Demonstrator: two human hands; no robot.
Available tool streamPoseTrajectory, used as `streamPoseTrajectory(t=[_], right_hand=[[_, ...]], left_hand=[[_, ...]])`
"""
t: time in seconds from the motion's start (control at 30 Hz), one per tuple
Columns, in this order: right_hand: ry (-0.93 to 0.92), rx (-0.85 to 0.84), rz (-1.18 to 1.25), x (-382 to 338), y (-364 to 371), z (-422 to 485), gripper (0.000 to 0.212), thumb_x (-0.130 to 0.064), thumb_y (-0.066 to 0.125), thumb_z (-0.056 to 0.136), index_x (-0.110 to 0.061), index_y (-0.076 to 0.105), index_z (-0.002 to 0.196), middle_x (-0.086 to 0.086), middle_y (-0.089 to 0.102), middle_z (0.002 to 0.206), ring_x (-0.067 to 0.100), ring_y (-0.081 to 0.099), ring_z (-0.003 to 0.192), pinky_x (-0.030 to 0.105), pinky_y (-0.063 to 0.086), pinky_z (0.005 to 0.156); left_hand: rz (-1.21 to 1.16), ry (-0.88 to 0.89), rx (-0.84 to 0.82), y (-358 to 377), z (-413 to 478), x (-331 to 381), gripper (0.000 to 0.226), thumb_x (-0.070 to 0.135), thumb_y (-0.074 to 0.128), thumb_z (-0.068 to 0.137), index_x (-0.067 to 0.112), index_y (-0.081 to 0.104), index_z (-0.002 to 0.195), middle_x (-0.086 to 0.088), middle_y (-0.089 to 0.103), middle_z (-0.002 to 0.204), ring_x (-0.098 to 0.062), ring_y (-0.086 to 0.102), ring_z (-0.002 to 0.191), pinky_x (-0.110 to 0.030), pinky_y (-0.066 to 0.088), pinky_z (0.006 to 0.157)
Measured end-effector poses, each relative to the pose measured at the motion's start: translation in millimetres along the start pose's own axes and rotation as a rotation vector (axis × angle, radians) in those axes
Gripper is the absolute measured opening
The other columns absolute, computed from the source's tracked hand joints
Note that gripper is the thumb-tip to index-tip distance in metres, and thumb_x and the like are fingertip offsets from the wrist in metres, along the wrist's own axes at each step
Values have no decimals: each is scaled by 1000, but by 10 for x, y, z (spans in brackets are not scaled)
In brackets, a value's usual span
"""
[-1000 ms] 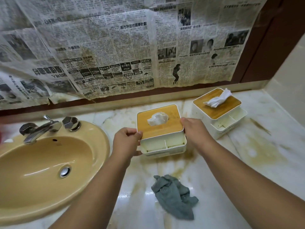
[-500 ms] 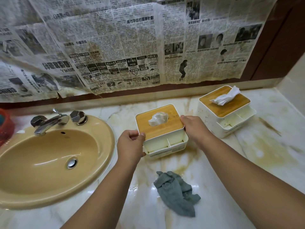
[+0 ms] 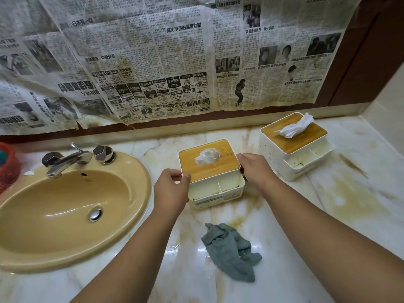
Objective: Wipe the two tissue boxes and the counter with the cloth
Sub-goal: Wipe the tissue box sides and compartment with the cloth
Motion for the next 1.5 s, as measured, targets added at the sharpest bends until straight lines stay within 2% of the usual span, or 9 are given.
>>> streamPoseTrajectory(t=[0.13, 0.23, 0.37, 0.47, 0.57, 0.8, 0.93, 1.13, 1.5], right_hand=[[-35, 193, -89, -3, -217, -213, 27, -30, 53, 98, -19, 54, 123, -4, 59, 105, 19, 57, 97, 33, 44, 87], [-196, 300, -50, -92, -311, -662, 26, -23, 53, 101, -20, 46, 125, -3, 58, 111, 16, 59, 98, 25, 45, 76], [-319, 36, -251, 24, 70, -1192, 10, -21, 59, 97, -29, 59, 103, -11, 63, 97, 4, 59, 90, 18, 48, 75], [-405, -299, -601, 199, 471, -1589, 35, -41, 58, 91, -39, 52, 125, -17, 55, 115, 4, 50, 106, 24, 44, 92], [-536, -453, -945, 411, 690, -1811, 60, -49, 56, 87, -42, 33, 142, -14, 41, 138, 17, 42, 119, 33, 42, 101], [-654, -300, -894, 767, 698, -1647, 58, -4, 59, 78, -36, 55, 125, -14, 49, 129, 19, 52, 94, 25, 50, 77], [-646, -211, -743, 621, 566, -1559, 38, -10, 53, 84, -28, 69, 113, -8, 62, 103, 19, 54, 90, 17, 38, 84], [-580, 34, -477, 53, 78, -1367, 32, -20, 57, 80, -21, 76, 107, -6, 69, 98, 15, 62, 94, 15, 43, 88], [-603, 117, -813, -395, 28, -801, 14, -5, 62, 85, -13, 63, 96, 1, 55, 100, 23, 55, 86, 34, 47, 71]], left_hand=[[263, 174, 10, -4, 94, 188, 42, 32, 62, 94, 16, 52, 132, 2, 57, 124, -20, 63, 103, -33, 49, 88], [366, 301, -27, 78, 132, 368, 50, 29, 51, 101, 11, 39, 147, -5, 43, 146, -23, 49, 130, -34, 39, 106], [524, 427, -191, 277, 251, 401, 55, 31, 42, 104, 7, 31, 151, -10, 35, 156, -26, 32, 144, -43, 29, 119], [570, 444, -262, 338, 305, 346, 54, 36, 38, 104, 5, 31, 148, -14, 34, 155, -31, 33, 143, -50, 32, 116], [583, 457, -318, 363, 283, 302, 62, 37, 33, 107, 7, 14, 159, -5, 11, 168, -19, 9, 154, -38, 13, 125], [596, 472, -355, 362, 247, 224, 62, 41, 25, 108, 14, 5, 160, 3, -6, 168, -15, -3, 155, -41, 7, 125], [607, 477, -352, 365, 264, 201, 62, 42, 24, 108, 15, 5, 160, 3, -5, 168, -15, -2, 155, -43, 10, 125], [642, 469, -354, 365, 270, 197, 61, 42, 23, 108, 16, 6, 161, 4, -4, 168, -17, -2, 155, -46, 11, 125], [820, 478, -377, 348, 328, 325, 64, 45, 28, 106, 12, 15, 159, -2, 5, 168, -21, 0, 155, -51, 10, 124]])
Point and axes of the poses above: each hand's wrist, its own z-axis towards the middle knuckle, its own y-axis out of the palm, x = y × z, the point moved 8 cm from there along z, towards the middle knuckle
